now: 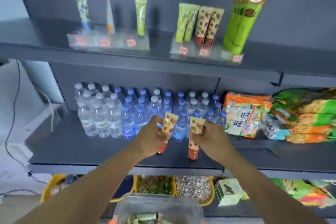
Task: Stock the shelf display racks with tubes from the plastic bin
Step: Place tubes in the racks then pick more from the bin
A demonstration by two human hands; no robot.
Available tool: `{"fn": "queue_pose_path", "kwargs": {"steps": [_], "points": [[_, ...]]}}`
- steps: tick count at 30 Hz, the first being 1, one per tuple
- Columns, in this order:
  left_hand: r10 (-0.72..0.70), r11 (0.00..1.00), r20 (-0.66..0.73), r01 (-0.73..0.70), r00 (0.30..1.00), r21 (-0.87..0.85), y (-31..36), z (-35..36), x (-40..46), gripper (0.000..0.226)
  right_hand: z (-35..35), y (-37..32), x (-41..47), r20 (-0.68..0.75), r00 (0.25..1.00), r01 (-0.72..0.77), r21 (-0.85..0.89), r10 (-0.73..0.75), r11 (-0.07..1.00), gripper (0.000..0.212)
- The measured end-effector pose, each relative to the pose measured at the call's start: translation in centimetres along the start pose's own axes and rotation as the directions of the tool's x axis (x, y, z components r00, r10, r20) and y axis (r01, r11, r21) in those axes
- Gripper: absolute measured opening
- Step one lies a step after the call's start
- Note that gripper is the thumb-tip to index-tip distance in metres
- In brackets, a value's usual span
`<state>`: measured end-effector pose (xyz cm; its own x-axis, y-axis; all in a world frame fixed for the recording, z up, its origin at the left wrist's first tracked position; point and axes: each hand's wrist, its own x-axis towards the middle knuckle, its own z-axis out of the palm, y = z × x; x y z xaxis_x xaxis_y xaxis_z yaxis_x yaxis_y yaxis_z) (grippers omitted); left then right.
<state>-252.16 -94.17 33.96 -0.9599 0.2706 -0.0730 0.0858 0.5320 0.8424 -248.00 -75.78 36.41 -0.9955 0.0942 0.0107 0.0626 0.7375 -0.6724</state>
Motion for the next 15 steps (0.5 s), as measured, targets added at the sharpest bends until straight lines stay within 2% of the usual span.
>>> {"fn": "queue_pose_path", "kwargs": {"steps": [4,9,15], "points": [[0.14,0.989,-0.031,-0.138,0.99,0.044,5.8,-4.9,0.2,0.027,-5.7,-5.6,0.1,-0.16,0.985,0.069,0.008,-0.067,0.998,0.019],[0.278,0.958,-0.055,-0.273,0.959,0.083,12.0,-8.7,0.9,0.012,-11.9,-10.1,1.1,-0.278,0.944,0.167,-0.061,-0.177,0.984,0.024],[0.381,0.923,-0.081,-0.374,0.921,0.092,17.6,-10.8,2.9,0.033,-18.1,-12.8,4.3,-0.374,0.896,0.179,-0.183,-0.237,0.967,0.028]]}}
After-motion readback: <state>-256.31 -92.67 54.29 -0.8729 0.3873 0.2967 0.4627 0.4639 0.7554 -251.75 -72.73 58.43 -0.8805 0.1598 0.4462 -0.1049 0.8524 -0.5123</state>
